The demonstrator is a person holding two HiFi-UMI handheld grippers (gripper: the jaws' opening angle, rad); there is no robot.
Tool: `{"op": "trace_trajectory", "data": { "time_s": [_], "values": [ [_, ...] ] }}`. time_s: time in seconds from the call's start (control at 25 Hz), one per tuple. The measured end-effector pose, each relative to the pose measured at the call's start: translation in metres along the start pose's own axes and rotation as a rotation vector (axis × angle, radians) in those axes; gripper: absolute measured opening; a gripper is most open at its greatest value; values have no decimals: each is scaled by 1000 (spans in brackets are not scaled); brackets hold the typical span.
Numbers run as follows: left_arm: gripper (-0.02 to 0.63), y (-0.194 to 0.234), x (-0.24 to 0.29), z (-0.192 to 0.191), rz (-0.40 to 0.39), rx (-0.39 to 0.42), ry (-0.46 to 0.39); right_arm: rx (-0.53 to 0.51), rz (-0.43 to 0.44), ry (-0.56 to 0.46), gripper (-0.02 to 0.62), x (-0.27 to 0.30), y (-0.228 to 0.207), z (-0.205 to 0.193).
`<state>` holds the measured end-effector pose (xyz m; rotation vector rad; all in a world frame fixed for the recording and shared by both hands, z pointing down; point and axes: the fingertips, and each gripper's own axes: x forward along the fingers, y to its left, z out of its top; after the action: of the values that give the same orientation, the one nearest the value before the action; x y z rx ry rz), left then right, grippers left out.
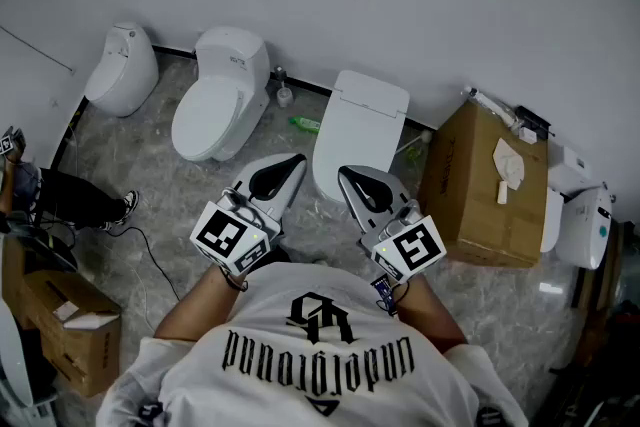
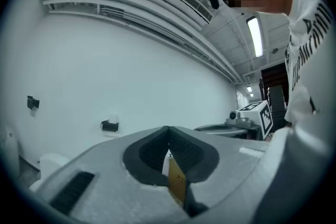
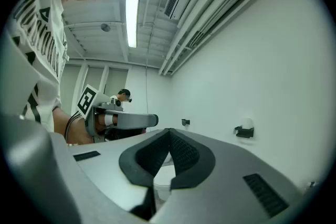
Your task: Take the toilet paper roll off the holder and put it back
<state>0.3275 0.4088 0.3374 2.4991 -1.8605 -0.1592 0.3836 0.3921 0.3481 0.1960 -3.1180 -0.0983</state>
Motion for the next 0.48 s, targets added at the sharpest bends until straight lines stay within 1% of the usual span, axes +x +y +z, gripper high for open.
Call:
{"op": "trace_trajectory", "data": {
  "time_s": [0.16,0.36,0.48],
  "values": [
    [14,7,1,-1,13,-8,4,-1,-1,2,12,5,-2,-1],
    [14,20,-1,-2,5,-5,4,5,3,6,12,18,-3,-2],
    [14,33,-3,-4,19,-12,8,11,12,-1,12,28,-4,-1]
  ]
}}
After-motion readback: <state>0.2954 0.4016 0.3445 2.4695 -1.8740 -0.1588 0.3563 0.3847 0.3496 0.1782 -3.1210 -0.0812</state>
